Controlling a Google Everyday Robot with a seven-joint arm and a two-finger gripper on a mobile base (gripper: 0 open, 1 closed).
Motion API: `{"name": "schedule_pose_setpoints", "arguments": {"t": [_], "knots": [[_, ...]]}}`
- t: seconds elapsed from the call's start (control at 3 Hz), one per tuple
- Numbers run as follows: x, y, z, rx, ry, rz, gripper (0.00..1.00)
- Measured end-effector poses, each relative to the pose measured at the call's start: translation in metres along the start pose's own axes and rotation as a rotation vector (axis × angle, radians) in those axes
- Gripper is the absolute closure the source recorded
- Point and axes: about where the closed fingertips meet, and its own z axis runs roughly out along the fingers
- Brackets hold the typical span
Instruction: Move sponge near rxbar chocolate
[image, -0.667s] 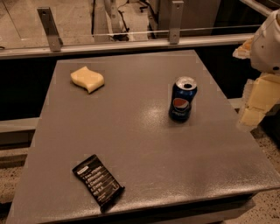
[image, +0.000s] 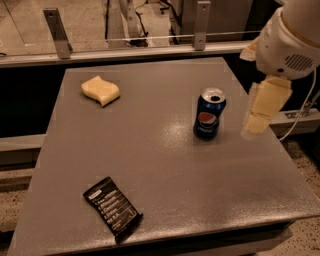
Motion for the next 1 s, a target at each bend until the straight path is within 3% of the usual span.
{"name": "schedule_pose_setpoints", "arguments": {"t": [0.33, 0.67, 1.0], "knots": [[-0.065, -0.014, 0.025, -0.002, -0.066, -0.057, 0.00], [-0.137, -0.026, 0.049, -0.007, -0.141, -0.070, 0.00], [-0.137, -0.026, 0.049, -0.006, -0.141, -0.070, 0.00]]}}
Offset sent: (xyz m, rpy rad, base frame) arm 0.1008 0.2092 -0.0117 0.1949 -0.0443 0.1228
